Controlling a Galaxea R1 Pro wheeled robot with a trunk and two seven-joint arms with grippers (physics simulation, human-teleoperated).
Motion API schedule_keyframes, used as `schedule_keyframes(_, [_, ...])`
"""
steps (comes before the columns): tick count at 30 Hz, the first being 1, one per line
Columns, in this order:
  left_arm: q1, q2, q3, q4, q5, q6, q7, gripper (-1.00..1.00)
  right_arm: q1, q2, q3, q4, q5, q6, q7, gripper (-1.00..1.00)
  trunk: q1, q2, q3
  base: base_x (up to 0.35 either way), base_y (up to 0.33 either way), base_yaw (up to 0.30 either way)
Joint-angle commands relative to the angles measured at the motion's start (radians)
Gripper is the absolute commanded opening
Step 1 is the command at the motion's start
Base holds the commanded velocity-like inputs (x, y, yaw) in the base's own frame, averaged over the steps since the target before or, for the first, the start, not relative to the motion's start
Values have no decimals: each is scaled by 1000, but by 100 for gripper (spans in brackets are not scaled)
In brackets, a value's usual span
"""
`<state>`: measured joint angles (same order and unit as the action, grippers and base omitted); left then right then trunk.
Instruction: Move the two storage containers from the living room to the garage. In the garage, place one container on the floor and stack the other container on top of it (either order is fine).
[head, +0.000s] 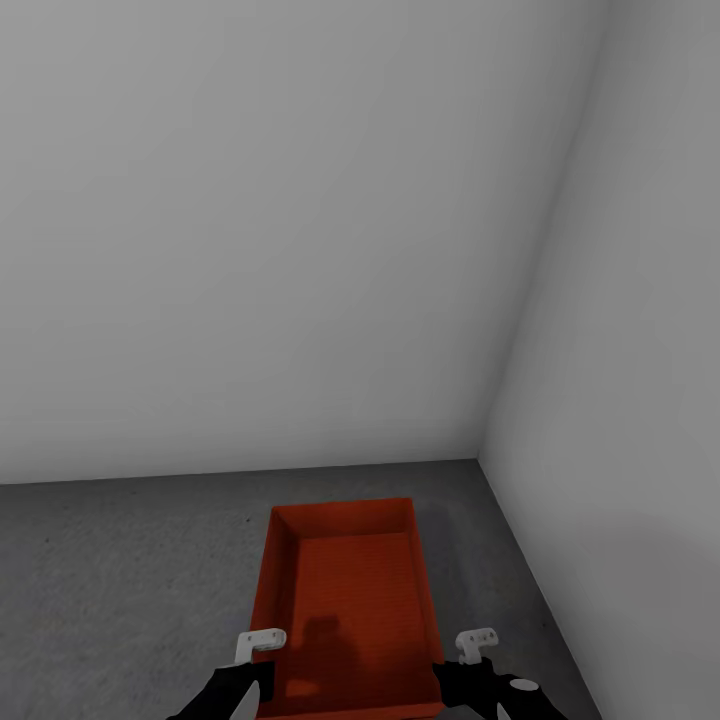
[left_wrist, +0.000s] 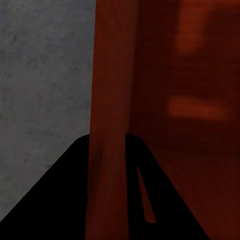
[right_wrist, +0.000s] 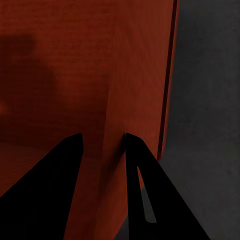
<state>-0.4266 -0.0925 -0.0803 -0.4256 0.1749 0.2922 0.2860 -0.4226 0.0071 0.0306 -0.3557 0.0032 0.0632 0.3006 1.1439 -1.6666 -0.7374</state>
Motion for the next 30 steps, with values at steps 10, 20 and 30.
schedule_keyframes(10, [-1,-16,-10,-5,14,-46,-7,-100,1,1,9,1,1,7,8,-100,19,-35,-17,0,0,0])
schedule_keyframes(20, [-1,-15,-10,-5,14,-47,-7,-100,1,1,9,1,1,7,8,-100,19,-35,-17,0,0,0])
schedule_keyframes(30, [0,-16,-10,-5,14,-48,-7,-100,1,1,9,1,1,7,8,-100,19,-35,-17,0,0,0])
